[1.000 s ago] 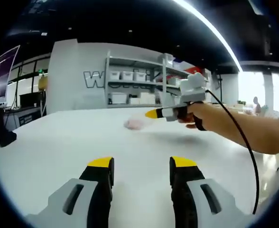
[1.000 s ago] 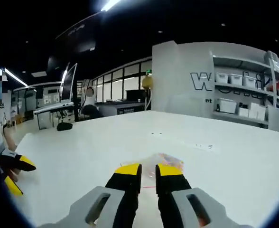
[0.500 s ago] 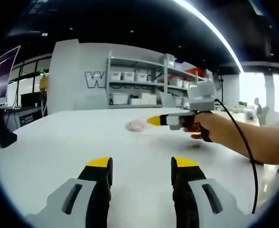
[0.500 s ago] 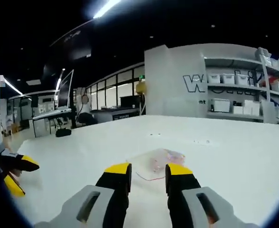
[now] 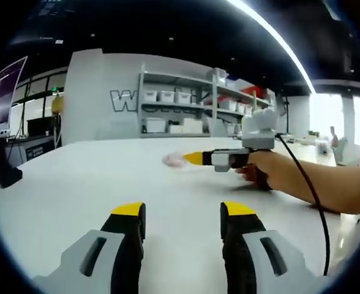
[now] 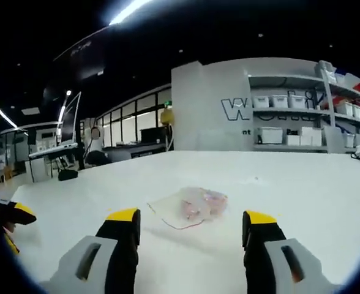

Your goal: Open the resealable bag by pulling the two sides of the seal apart until the entire bag opening is separated and visibly accessible.

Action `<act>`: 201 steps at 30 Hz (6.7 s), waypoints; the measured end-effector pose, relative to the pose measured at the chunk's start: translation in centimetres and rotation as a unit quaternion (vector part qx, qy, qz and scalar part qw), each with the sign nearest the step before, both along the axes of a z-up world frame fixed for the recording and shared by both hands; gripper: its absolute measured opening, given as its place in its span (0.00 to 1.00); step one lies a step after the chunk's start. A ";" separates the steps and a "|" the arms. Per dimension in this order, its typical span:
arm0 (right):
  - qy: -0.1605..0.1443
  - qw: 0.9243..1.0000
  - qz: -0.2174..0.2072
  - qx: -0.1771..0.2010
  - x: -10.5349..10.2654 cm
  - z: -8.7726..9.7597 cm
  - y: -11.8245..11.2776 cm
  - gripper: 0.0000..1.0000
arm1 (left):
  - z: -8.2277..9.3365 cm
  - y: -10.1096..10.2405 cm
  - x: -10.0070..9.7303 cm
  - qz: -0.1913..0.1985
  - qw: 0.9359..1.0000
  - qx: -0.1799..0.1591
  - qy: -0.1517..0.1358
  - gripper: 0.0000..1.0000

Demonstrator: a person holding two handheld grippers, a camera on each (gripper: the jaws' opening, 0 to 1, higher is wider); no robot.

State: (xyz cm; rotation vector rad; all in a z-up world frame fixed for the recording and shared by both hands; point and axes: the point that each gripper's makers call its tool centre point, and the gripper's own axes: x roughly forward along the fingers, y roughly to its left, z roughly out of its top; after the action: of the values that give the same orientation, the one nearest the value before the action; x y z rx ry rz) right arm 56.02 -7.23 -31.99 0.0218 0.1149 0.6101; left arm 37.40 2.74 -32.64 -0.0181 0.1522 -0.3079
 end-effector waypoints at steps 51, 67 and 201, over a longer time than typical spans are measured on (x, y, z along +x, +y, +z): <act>-0.012 1.000 0.001 -0.005 -3.8 1.0 -0.1 1.00 | 1.1 1.0 0.4 0.029 0.999 0.011 -0.012 1.00; -0.007 1.000 0.004 -0.009 -3.9 0.8 -0.2 0.97 | 0.8 1.1 0.4 0.030 0.999 0.012 -0.006 1.00; -0.032 0.999 -0.011 0.023 -12.1 1.6 -3.6 0.77 | 0.7 1.4 -0.1 0.037 0.999 -0.010 -0.013 0.95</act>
State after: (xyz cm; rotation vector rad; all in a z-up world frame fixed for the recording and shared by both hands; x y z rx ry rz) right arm 43.93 -10.87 -30.40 0.0479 0.0377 0.5903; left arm 37.31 4.14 -31.96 -0.0389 0.1234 -0.2361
